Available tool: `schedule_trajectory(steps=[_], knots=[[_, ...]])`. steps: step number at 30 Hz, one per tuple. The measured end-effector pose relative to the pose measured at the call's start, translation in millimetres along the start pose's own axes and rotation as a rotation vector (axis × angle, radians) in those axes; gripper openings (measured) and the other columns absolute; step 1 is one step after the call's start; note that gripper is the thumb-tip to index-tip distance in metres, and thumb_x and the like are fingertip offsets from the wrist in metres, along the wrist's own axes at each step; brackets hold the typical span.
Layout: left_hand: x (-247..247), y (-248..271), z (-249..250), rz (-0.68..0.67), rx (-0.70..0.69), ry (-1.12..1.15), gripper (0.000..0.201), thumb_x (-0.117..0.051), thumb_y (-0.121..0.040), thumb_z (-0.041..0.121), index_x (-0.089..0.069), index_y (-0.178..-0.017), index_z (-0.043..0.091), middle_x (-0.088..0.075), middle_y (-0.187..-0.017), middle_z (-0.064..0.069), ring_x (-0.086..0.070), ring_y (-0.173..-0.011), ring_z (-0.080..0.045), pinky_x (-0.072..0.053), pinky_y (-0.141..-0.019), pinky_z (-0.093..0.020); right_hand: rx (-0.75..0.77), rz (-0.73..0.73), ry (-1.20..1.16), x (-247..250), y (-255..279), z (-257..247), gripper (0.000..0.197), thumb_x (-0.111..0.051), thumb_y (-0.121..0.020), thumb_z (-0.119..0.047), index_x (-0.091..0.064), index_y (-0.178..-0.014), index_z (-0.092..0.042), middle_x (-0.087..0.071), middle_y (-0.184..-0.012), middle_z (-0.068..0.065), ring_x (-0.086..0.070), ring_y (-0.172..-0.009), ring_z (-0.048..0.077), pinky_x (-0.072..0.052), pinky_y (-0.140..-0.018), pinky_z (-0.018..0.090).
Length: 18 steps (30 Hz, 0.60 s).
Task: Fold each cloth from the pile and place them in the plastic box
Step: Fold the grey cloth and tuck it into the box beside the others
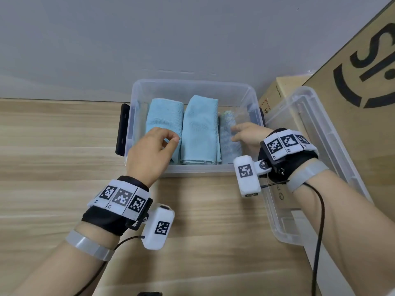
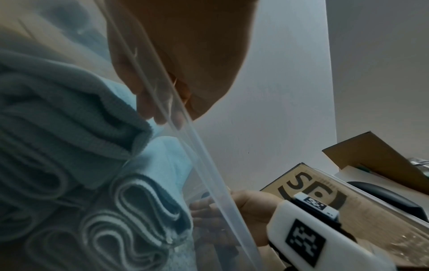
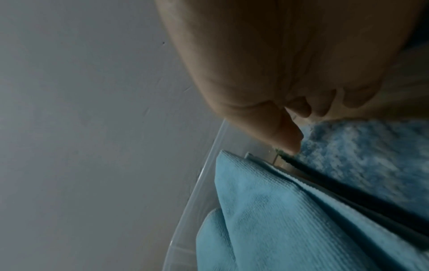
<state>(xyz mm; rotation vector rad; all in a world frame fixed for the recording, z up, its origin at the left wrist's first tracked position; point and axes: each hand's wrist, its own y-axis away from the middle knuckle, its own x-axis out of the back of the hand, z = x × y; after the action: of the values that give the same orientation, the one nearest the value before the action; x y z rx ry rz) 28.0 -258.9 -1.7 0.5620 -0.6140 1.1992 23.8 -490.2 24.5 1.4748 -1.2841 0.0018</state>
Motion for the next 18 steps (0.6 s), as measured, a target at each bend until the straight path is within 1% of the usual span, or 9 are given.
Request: schedule_trajectory(steps=[4, 5, 6, 8, 10, 11, 14, 16, 18], knots=[[-1, 0, -1, 0.007, -0.016, -0.059, 0.015, -0.047, -0.091, 0.035, -0.061, -0.090, 0.029, -0.056, -0.097, 0.013, -0.052, -0.079, -0.009, -0.033, -0.067, -0.027, 0.020, 0.034, -0.065, -3, 0, 2, 0.050, -0.045, -0.093, -0.005, -0.030, -0.140, -0.002, -0.031, -0.150, 0.013, -0.030, -0.138, 0.026, -0.024, -0.112, 0.034], [-1, 0, -1, 0.006, -0.022, -0.075, 0.015, -0.047, -0.091, 0.035, -0.061, -0.090, 0.029, -0.055, -0.096, 0.014, -0.052, -0.079, -0.009, -0.033, -0.067, -0.027, 0.007, 0.038, -0.097, -6, -1, 2, 0.050, -0.046, -0.093, -0.006, -0.031, -0.140, -0.001, -0.032, -0.149, 0.014, -0.032, -0.137, 0.027, -0.027, -0.112, 0.035], [-2, 0, -1, 0.006, -0.027, -0.087, 0.016, -0.046, -0.091, 0.035, -0.061, -0.090, 0.029, -0.055, -0.096, 0.014, -0.051, -0.078, -0.009, -0.033, -0.066, -0.027, -0.018, 0.044, -0.123, -8, -3, 3, 0.049, -0.046, -0.093, -0.008, -0.032, -0.139, 0.000, -0.035, -0.147, 0.015, -0.037, -0.134, 0.029, -0.031, -0.111, 0.037], [-2, 0, -2, 0.009, -0.035, -0.104, 0.016, -0.046, -0.091, 0.034, -0.061, -0.089, 0.029, -0.054, -0.094, 0.014, -0.051, -0.078, -0.010, -0.033, -0.066, -0.027, -0.087, 0.042, -0.122, -13, -6, 5, 0.049, -0.048, -0.093, -0.014, -0.034, -0.137, 0.000, -0.041, -0.141, 0.019, -0.046, -0.126, 0.033, -0.040, -0.102, 0.039], [-3, 1, -2, 0.010, -0.041, -0.123, 0.016, -0.046, -0.091, 0.034, -0.061, -0.088, 0.029, -0.053, -0.094, 0.015, -0.052, -0.077, -0.010, -0.033, -0.065, -0.027, -0.133, 0.012, -0.115, -17, -9, 5, 0.049, -0.051, -0.092, -0.020, -0.036, -0.135, 0.000, -0.044, -0.138, 0.021, -0.049, -0.122, 0.034, -0.043, -0.096, 0.038], [-3, 1, -2, 0.010, -0.042, -0.133, 0.016, -0.046, -0.091, 0.034, -0.061, -0.088, 0.028, -0.053, -0.093, 0.015, -0.052, -0.076, -0.011, -0.033, -0.064, -0.027, -0.153, -0.005, -0.130, -19, -9, 6, 0.051, -0.052, -0.091, -0.022, -0.036, -0.135, 0.000, -0.043, -0.138, 0.021, -0.048, -0.122, 0.034, -0.043, -0.098, 0.040], [-3, 1, -1, 0.014, -0.042, -0.152, 0.016, -0.046, -0.091, 0.033, -0.061, -0.088, 0.028, -0.053, -0.092, 0.015, -0.053, -0.075, -0.011, -0.033, -0.063, -0.028, -0.172, -0.024, -0.234, -22, -8, 6, 0.055, -0.053, -0.090, -0.020, -0.035, -0.136, 0.004, -0.038, -0.143, 0.024, -0.041, -0.130, 0.037, -0.035, -0.108, 0.045], [-2, 1, 0, 0.013, -0.045, -0.162, 0.016, -0.046, -0.091, 0.033, -0.061, -0.088, 0.027, -0.054, -0.092, 0.014, -0.052, -0.075, -0.011, -0.032, -0.062, -0.027, -0.140, 0.010, -0.346, -20, -5, 7, 0.051, -0.054, -0.089, -0.018, -0.041, -0.133, 0.002, -0.043, -0.140, 0.023, -0.043, -0.129, 0.036, -0.037, -0.108, 0.046], [-1, 2, 1, 0.011, -0.065, -0.179, 0.017, -0.045, -0.091, 0.032, -0.062, -0.090, 0.027, -0.055, -0.093, 0.012, -0.053, -0.076, -0.011, -0.032, -0.063, -0.027, -0.112, 0.079, -0.532, -15, 10, 6, 0.048, -0.054, -0.090, -0.015, -0.040, -0.135, -0.005, -0.045, -0.138, 0.018, -0.045, -0.127, 0.033, -0.041, -0.104, 0.043]])
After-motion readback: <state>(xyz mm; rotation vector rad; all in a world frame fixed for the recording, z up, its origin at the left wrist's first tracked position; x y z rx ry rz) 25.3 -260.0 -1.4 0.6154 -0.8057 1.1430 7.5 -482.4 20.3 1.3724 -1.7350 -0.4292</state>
